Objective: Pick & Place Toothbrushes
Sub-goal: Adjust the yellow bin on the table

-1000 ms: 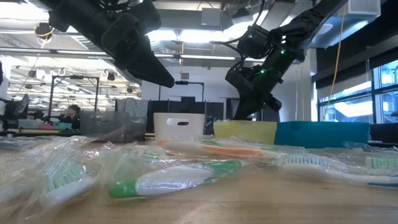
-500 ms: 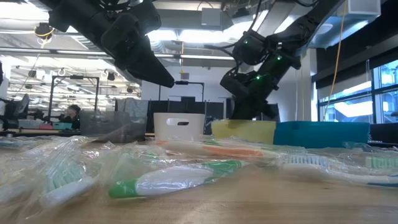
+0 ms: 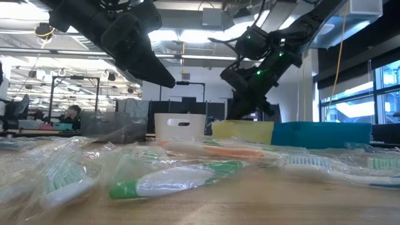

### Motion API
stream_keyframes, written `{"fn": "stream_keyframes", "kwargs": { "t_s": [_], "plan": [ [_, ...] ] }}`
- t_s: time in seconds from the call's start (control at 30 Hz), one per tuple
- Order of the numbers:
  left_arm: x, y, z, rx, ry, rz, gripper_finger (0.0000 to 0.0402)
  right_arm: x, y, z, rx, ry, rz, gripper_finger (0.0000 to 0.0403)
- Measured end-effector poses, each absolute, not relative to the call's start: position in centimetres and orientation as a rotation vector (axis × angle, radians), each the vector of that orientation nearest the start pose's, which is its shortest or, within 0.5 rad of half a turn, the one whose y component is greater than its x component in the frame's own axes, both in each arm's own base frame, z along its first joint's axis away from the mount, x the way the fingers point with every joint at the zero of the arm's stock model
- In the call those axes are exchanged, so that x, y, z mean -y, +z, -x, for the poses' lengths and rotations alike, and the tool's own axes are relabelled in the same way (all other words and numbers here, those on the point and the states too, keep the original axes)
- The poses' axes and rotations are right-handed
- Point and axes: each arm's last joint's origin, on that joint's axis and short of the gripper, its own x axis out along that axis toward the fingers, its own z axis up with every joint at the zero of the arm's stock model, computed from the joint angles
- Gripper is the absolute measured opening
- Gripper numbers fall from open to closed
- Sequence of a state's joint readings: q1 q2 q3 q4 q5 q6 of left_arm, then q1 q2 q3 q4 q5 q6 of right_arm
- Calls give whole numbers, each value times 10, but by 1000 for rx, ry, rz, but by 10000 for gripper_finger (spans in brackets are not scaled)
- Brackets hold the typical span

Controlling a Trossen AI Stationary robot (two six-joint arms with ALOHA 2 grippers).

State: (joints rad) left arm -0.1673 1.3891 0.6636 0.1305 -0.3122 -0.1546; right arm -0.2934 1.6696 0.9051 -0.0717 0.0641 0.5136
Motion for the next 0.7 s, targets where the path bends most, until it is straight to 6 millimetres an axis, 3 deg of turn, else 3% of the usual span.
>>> {"fn": "stream_keyframes", "kwargs": {
  "t_s": [0.17, 0.27, 0.5, 0.7],
  "plan": [
    [37, 192, -272, -565, 186, 16, 168, 99, 197, -302, -684, -526, -518, 2],
    [37, 192, -272, -565, 187, 16, 168, 87, 208, -293, -737, -456, -483, 2],
    [37, 192, -272, -565, 187, 16, 168, 52, 192, -293, -933, -382, -406, 3],
    [37, 192, -272, -564, 189, 23, 168, 45, 175, -299, -980, -416, -363, 3]
  ]
}}
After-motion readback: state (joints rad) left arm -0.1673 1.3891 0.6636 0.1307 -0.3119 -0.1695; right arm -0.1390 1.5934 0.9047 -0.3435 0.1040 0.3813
